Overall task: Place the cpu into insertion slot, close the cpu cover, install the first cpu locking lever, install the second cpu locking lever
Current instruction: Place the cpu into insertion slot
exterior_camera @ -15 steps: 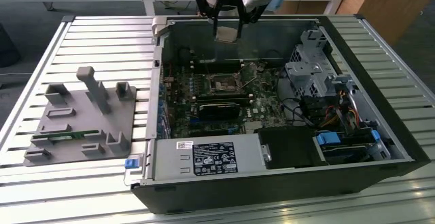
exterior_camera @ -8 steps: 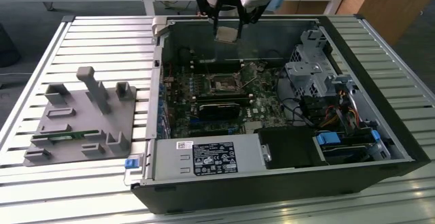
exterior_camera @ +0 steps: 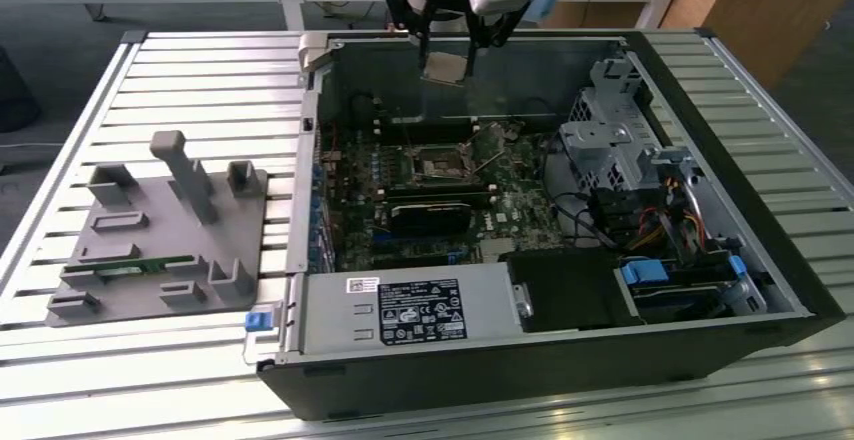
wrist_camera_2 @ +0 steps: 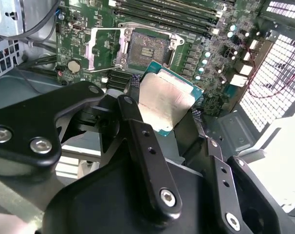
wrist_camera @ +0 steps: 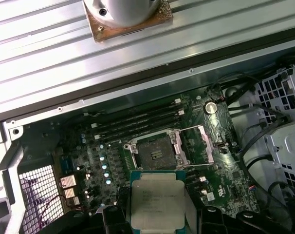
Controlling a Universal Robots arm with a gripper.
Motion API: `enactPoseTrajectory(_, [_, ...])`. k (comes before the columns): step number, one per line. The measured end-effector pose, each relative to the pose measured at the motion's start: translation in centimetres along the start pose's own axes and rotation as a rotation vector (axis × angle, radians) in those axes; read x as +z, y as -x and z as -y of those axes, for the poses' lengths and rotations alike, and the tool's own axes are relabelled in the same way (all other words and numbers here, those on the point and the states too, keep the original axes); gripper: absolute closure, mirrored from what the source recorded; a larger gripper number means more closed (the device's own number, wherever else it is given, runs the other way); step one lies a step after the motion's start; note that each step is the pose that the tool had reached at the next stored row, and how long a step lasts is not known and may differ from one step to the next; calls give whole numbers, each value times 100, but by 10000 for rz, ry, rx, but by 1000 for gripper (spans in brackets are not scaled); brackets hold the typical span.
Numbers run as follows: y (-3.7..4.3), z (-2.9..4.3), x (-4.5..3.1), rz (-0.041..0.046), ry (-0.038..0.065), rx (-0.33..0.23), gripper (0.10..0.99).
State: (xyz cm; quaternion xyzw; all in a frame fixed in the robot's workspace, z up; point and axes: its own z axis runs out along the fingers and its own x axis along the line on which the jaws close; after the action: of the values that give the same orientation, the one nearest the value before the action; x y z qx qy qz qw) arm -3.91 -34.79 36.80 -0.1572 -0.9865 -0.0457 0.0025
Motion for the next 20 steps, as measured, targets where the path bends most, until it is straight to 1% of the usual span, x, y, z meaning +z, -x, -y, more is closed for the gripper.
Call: enactPoseTrajectory(20, [0, 0, 0, 69, 14, 777, 553])
